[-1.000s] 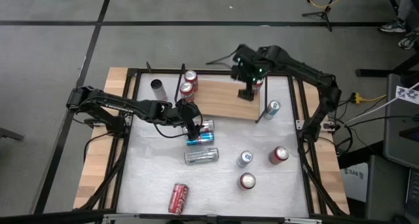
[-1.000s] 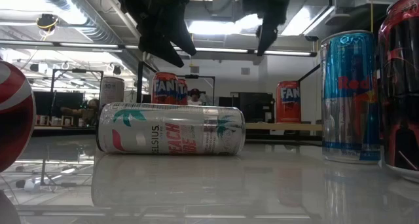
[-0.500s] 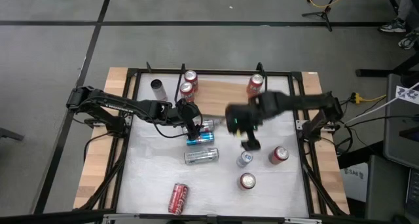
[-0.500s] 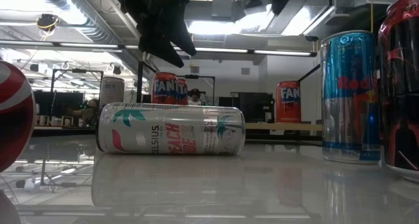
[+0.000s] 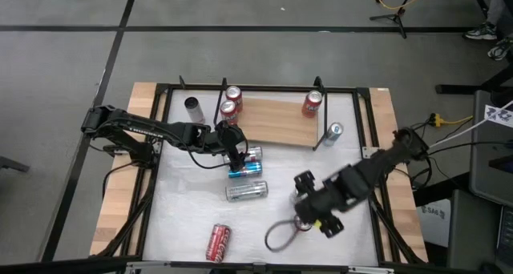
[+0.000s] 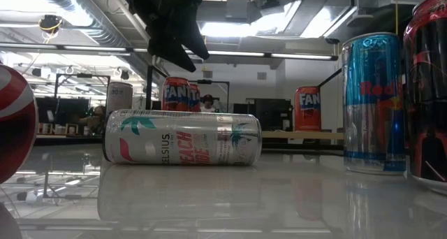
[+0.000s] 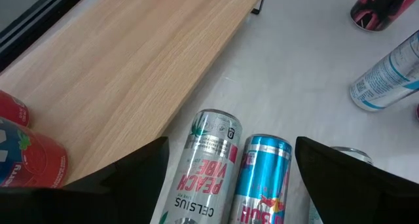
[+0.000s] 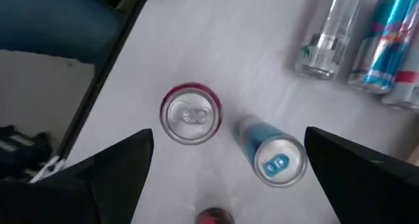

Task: Place canned beverage on shelf
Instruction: Put the middle red-black soda can on the shelf

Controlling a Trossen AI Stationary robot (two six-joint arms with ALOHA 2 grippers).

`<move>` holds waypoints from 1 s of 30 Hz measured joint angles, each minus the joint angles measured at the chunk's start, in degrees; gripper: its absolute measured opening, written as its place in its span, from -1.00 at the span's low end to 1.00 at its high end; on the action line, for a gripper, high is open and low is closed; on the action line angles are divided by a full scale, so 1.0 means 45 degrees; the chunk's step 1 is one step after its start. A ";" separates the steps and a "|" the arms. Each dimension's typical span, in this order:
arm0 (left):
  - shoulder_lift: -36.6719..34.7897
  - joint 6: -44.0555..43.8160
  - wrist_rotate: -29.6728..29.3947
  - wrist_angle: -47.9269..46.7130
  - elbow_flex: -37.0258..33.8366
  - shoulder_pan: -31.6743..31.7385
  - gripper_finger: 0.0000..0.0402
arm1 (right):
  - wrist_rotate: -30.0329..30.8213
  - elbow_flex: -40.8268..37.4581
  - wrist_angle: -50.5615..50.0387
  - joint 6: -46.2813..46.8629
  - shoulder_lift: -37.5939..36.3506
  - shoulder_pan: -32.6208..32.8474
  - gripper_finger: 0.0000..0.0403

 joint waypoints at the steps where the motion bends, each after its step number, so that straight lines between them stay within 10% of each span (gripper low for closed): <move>1: -0.0004 0.0000 0.0000 -0.0001 0.0000 0.0000 0.61 | 0.0269 0.0000 0.0016 0.0085 0.0010 0.0248 0.91; 30: -0.0004 0.0005 0.0006 -0.0062 0.0005 -0.0485 0.61 | 0.0587 -0.0083 0.0500 0.1282 0.2086 0.1639 0.91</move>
